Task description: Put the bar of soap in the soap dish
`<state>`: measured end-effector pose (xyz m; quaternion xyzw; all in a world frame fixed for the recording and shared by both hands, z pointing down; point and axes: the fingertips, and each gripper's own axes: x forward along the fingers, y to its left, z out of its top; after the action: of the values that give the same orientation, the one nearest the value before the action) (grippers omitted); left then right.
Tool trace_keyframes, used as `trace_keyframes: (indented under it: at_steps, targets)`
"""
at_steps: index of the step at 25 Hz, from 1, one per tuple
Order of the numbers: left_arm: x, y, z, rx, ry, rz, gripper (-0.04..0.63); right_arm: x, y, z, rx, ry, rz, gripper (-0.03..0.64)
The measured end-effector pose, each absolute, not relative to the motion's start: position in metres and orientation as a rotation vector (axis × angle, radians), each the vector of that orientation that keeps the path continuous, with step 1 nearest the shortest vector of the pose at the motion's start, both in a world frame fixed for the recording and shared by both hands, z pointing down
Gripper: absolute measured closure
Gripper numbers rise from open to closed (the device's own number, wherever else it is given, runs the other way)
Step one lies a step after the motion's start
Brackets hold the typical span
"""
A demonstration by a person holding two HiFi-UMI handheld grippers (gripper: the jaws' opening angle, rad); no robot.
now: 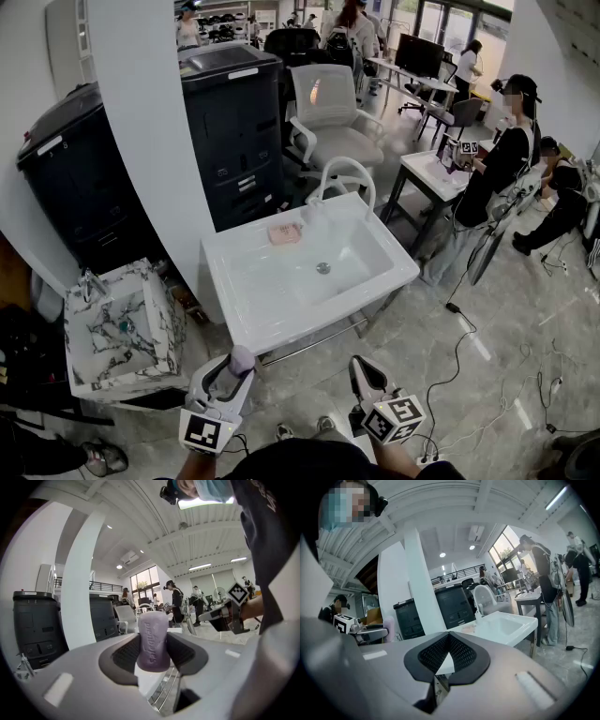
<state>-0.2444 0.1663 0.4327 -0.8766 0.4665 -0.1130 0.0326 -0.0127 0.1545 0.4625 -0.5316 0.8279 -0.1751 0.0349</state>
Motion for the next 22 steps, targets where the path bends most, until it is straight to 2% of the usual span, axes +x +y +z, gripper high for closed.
trace_keyframes:
  at_steps: [11, 22]
  targets:
    - [-0.250, 0.173, 0.436, -2.716, 1.439, -0.333, 0.367, -0.025, 0.162, 0.463, -1.560, 2.542, -0.556, 0.617]
    - [-0.231, 0.145, 0.444, -2.713, 1.503, -0.361, 0.367, -0.007, 0.131, 0.472, -1.504, 2.566, -0.600, 0.617]
